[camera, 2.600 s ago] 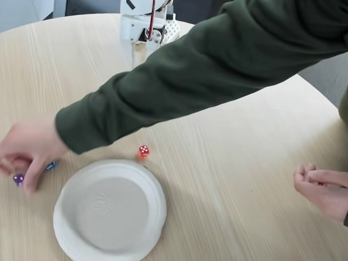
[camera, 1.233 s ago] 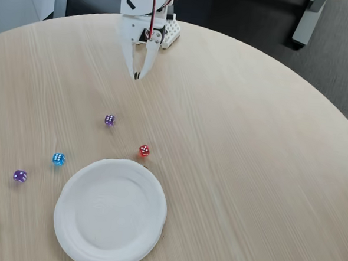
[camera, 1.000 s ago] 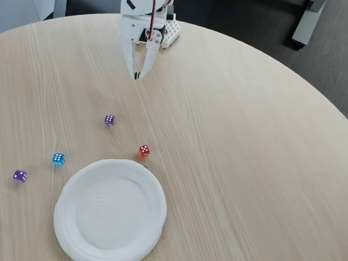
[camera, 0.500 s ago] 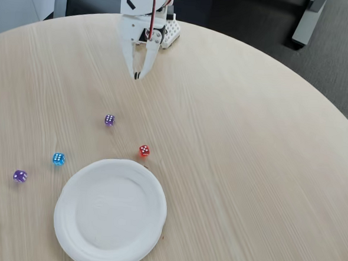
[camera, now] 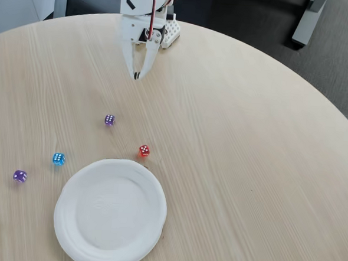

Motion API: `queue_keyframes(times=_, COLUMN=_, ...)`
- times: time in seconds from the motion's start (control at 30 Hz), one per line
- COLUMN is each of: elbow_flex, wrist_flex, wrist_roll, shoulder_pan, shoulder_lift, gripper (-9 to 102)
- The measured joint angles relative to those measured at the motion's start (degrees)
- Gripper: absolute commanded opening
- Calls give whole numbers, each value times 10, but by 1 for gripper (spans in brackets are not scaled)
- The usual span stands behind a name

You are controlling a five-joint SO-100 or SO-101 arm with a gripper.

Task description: Pick a purple dice and put it in the plate.

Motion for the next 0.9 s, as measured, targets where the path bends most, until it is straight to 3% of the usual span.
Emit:
queue_keyframes(times=0.4, elbow_flex=0, wrist_flex=0, wrist_roll=-2, shoulder_pan=0, shoulder_lift=-2, gripper=0)
queue_keyframes(times=0.63, elbow_flex=0, wrist_flex=-7, wrist_roll=-18, shoulder_pan=-3, shoulder_lift=-97, gripper=0)
queue_keyframes(times=0.73, elbow_flex=0, wrist_flex=-50, wrist_roll=-16, shoulder_pan=-8, shoulder_lift=-168, gripper=0)
queue_keyframes(times=0.9, elbow_flex=-22, wrist_flex=-200, wrist_roll=31, shoulder_pan=-5, shoulder_lift=-308, gripper=1)
